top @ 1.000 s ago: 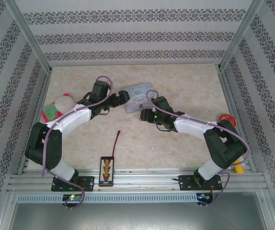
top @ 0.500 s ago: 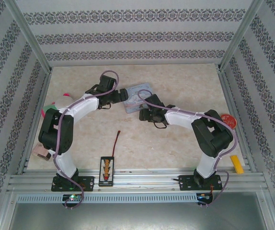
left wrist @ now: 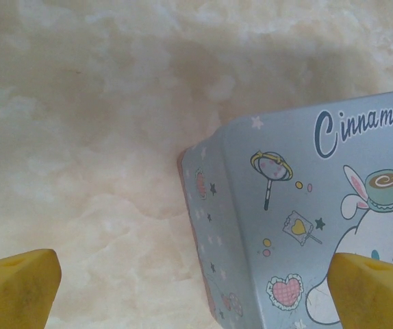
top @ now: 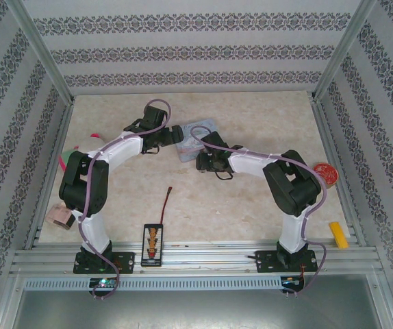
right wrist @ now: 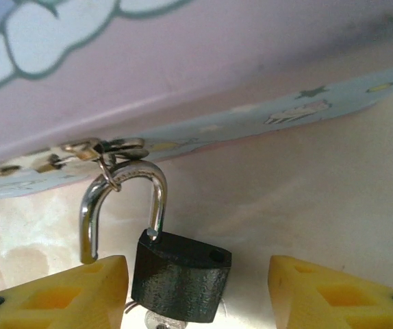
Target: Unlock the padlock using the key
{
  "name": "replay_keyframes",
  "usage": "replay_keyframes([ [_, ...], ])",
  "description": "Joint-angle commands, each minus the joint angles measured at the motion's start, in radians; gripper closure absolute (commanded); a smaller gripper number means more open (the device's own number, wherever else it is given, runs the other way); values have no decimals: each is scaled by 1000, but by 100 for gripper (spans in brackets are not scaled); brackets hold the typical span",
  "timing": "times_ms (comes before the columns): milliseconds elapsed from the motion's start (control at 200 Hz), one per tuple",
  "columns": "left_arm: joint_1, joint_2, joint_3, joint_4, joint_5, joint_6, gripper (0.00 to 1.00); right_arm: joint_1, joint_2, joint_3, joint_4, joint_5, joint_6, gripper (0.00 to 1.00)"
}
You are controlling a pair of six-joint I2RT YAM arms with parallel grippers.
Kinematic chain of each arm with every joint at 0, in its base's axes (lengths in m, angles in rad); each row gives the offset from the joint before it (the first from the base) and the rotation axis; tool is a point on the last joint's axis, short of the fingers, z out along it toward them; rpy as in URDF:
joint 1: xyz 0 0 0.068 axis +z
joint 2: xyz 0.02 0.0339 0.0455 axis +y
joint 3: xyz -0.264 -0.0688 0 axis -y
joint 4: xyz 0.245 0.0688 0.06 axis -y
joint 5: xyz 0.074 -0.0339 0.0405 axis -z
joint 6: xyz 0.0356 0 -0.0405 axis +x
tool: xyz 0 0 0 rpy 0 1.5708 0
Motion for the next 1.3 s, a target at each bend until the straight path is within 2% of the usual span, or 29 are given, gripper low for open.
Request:
replay_keyframes([
  [0,11,26,21,-21,-13,27,1,7,24,28,-39,33,-20,45],
  [285,10,14,3,-5,9,34,1,4,19,20,-88,82,-49,59],
  [460,9,-9,-20,2,-2,40,1,-3,-3,9,-78,74,-71,80],
  [740,-1,-39,-52,18,-17,52,1,-19,-13,4,-38,-2,-105,91],
  [934,-17,-51,-52,19,-40,68,1,-15,-25,-4,-48,16,-120,90],
  [1064,-33,-44,-40,13,-65,89,1,-15,-22,-4,-53,21,-134,77],
  [1174,-43,-30,-23,7,-74,99,1,-16,-16,-5,-53,21,-151,74],
  [1294,-50,-16,-10,7,-75,108,1,-15,-3,5,-48,22,-178,65],
])
